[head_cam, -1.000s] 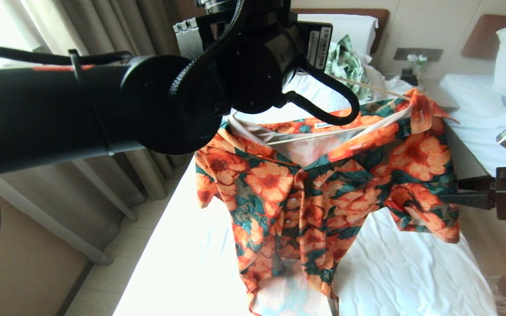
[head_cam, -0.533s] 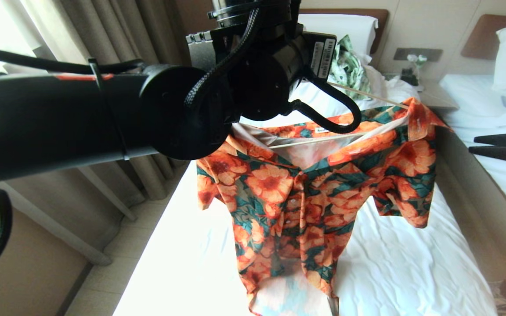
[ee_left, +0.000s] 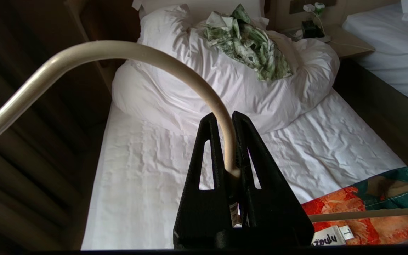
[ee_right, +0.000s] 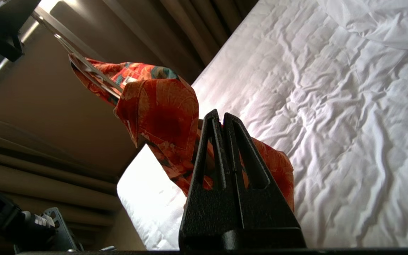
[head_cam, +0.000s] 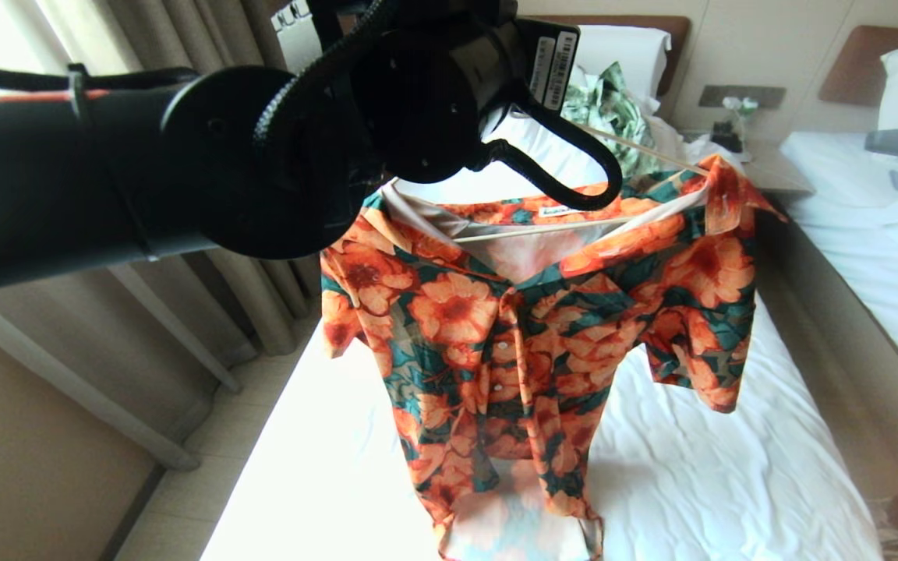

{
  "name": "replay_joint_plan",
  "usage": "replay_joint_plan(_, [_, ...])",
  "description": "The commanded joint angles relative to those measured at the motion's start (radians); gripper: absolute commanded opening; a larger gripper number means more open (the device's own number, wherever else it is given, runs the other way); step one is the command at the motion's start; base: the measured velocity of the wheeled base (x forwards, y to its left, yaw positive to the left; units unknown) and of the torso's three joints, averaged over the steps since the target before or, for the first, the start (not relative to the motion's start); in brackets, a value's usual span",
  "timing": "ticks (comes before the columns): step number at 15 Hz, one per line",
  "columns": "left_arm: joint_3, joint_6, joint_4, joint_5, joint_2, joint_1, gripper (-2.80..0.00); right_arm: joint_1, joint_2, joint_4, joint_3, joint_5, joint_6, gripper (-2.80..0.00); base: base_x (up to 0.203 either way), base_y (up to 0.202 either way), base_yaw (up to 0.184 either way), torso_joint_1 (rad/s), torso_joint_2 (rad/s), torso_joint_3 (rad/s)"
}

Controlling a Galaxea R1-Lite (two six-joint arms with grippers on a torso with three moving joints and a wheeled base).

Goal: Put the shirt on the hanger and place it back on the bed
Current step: Take the clothes hanger out of the clothes

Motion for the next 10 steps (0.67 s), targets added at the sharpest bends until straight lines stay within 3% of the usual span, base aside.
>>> replay_joint_plan(1, [0.000,0.013,0.012,0.003,-0.023,-0.001,-2.80,0.000,-0.018,-0.006,-0.002,0.005,0.021,-2.80,0.000,0.000,0.000,0.000,0.00,0.000])
replay_joint_plan(10, [0.000,0.034,0.059,0.010,-0.110,-0.005,-2.80,0.012,-0.112,0.001,0.085,0.007,0.026,-2.80,0.000,0.000,0.000,0.000,0.00,0.000])
